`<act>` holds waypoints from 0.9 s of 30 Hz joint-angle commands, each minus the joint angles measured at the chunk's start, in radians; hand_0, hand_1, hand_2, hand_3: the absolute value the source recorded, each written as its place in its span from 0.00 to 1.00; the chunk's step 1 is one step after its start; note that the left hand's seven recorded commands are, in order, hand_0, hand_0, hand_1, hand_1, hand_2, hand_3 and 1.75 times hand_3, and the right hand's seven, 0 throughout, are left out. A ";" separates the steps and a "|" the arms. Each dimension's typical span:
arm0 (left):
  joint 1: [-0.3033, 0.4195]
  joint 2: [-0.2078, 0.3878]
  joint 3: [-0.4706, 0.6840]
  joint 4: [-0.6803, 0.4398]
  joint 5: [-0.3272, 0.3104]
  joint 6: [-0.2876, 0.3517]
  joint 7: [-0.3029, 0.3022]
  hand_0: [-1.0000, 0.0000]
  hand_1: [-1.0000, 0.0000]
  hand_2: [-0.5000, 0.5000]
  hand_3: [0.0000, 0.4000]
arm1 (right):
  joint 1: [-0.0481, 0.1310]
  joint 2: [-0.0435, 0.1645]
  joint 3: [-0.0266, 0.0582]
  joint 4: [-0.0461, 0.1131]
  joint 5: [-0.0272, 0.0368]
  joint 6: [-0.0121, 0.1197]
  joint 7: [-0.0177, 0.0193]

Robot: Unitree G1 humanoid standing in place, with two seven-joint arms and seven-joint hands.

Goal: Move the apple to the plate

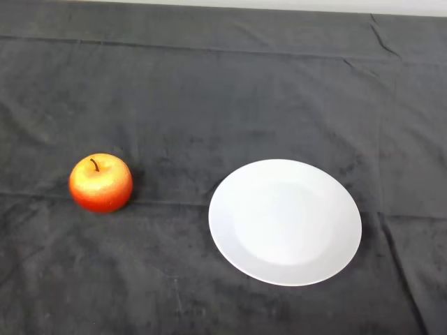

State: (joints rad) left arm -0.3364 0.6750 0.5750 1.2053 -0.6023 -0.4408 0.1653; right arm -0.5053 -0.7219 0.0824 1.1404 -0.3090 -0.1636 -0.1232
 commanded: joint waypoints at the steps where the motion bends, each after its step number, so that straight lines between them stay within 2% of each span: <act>1: 0.001 -0.026 0.019 -0.050 0.035 0.018 -0.012 1.00 1.00 0.50 0.00 | 0.064 0.033 0.0134 0.034 -0.0151 0.004 0.0108; 15: -0.052 -0.042 -0.016 -0.068 0.098 0.022 -0.005 1.00 1.00 0.50 0.00 | 0.064 0.033 0.0133 0.032 -0.0149 0.005 0.0109; 27: -0.117 -0.092 -0.138 -0.100 0.234 0.000 -0.006 1.00 1.00 0.50 0.00 | 0.065 0.033 0.0129 0.030 -0.0145 0.006 0.0112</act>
State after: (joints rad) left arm -0.4207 0.5889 0.4371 1.1421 -0.3747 -0.4314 0.1643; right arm -0.5053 -0.7220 0.0820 1.1387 -0.3078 -0.1637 -0.1232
